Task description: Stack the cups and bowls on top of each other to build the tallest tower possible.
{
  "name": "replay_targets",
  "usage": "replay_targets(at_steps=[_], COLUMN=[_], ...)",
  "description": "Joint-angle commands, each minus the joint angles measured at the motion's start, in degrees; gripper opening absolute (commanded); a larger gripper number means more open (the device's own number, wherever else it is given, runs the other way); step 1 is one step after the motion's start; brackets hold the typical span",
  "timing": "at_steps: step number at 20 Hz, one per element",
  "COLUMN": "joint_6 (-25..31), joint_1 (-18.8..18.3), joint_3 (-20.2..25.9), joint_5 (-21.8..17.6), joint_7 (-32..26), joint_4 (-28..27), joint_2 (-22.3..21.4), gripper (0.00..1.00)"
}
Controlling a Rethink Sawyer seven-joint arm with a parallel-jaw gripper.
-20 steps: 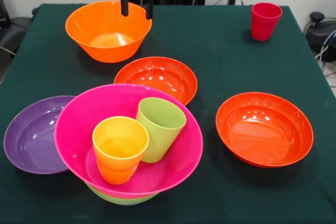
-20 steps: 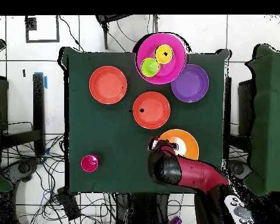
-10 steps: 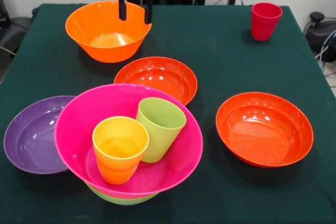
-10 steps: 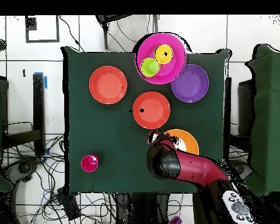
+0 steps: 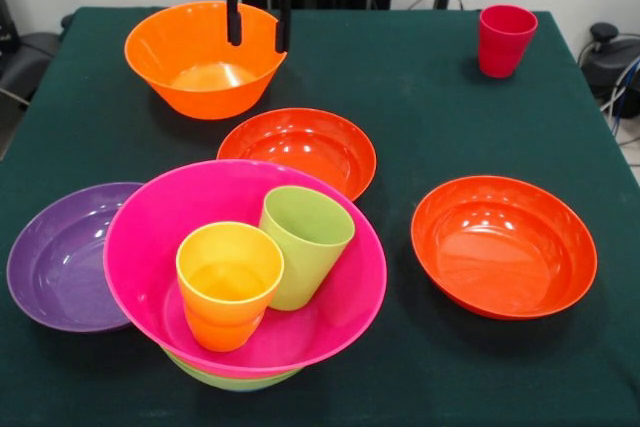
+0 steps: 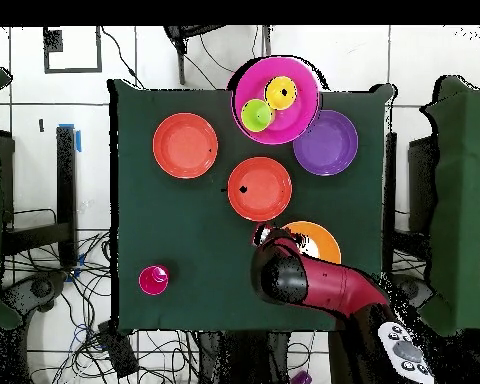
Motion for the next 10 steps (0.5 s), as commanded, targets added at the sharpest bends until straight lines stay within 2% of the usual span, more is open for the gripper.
replay_targets(at_steps=[1, 10], joint_6=[4.06, 1.59], joint_1=[1.97, 4.16], joint_3=[1.4, -0.51], joint_5=[2.14, 3.37], joint_7=[7.62, 8.83], joint_4=[-2.06, -3.22], joint_2=[4.16, 6.84], gripper=[1.0, 1.0])
